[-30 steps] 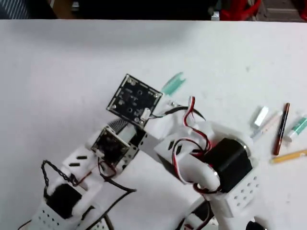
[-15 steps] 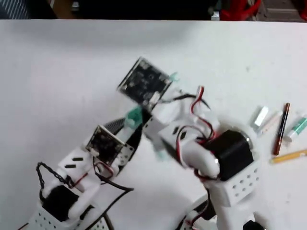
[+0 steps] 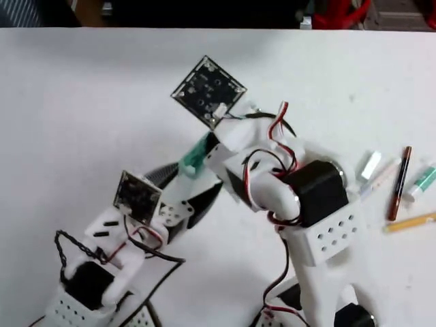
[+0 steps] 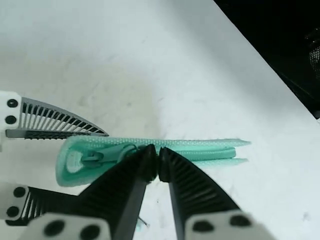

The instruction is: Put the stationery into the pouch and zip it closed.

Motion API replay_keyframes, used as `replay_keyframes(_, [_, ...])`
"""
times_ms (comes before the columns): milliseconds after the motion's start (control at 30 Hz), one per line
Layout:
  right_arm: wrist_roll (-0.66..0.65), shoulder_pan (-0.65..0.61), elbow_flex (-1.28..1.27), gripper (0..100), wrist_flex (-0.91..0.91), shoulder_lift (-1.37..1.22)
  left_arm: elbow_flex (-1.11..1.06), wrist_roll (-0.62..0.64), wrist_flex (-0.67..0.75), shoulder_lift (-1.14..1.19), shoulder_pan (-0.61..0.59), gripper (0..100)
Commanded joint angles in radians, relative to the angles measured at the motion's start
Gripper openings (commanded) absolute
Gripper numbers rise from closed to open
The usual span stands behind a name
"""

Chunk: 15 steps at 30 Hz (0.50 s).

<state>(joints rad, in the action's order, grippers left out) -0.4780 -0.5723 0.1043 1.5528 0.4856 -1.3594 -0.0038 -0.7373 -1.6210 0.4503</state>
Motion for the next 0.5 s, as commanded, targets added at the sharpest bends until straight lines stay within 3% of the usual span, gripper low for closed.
replay_keyframes(0, [-0.002,-0.042,-0.009,1.8,0.001,-0.025,-0.031,0.003,0.106,0.021,0.047,22])
replay_keyframes(133, [-0.002,-0.087,-0.012,1.8,0.004,-0.024,-0.064,0.002,0.173,0.019,0.038,18])
replay_keyframes(267, [-0.002,-0.079,-0.014,1.8,0.007,-0.030,-0.069,0.002,0.153,0.018,0.047,10])
replay_keyframes(367, [-0.003,-0.048,-0.012,1.8,0.019,-0.024,-0.063,-0.014,0.126,0.015,0.047,2])
replay_keyframes(467, [-0.003,0.010,-0.005,1.8,0.007,-0.022,-0.064,-0.061,0.118,0.015,0.047,2])
